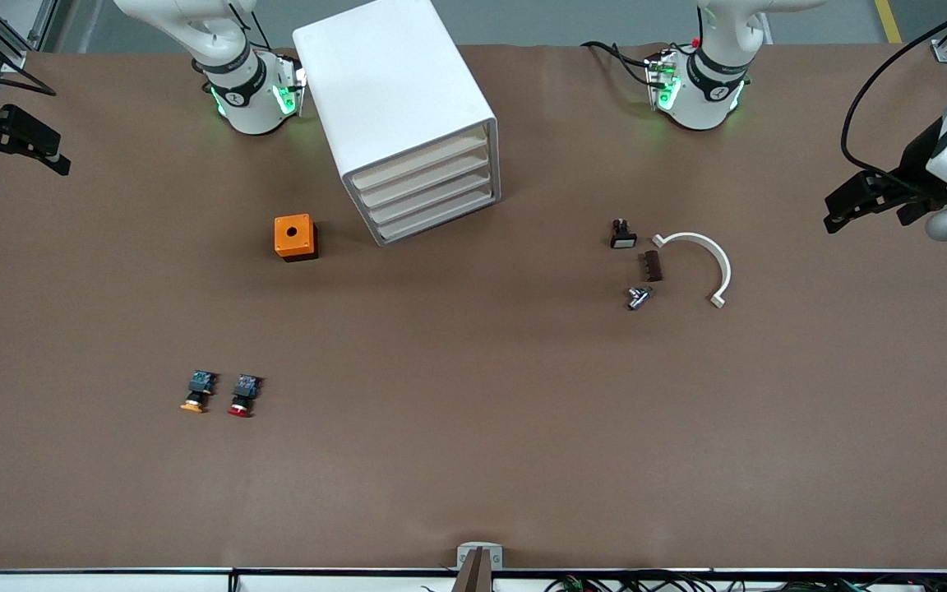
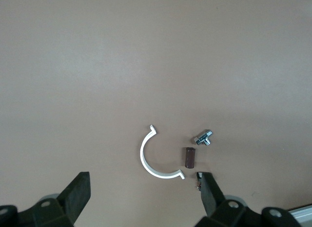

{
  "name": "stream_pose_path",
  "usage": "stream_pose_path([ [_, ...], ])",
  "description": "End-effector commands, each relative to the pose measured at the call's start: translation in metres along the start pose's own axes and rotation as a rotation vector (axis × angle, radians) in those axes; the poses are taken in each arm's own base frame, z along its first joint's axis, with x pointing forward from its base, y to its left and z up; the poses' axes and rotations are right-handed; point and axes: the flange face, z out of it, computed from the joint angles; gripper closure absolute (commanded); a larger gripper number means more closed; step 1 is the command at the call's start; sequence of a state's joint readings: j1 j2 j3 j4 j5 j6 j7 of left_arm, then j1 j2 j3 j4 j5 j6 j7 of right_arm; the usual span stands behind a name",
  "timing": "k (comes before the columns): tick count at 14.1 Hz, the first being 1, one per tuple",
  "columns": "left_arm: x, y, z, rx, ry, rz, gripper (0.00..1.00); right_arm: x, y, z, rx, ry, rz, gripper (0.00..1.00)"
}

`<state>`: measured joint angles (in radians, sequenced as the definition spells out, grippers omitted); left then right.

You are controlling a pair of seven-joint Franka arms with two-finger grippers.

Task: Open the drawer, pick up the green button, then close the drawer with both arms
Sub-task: 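Move the left gripper from rest toward the white cabinet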

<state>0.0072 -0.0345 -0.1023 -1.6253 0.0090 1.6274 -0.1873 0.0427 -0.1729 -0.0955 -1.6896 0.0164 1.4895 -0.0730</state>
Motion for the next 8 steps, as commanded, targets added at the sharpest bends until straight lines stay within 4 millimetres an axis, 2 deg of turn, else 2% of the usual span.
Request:
stream_pose_path([
  [1, 0.002, -0.001, -0.005, -0.005, 0.002, 0.011, 0.0, -0.006, 0.001, -0.005, 0.009, 0.004, -0.009, 0.0],
  [6, 0.004, -0.009, 0.0, -0.004, -0.008, -0.002, 0.0, -0.005, -0.001, -0.004, 0.008, 0.003, -0.013, 0.0],
  [8, 0.008, -0.026, 0.002, -0.003, -0.01, -0.032, 0.0, -0.005, -0.002, -0.005, 0.008, 0.006, -0.016, 0.0],
])
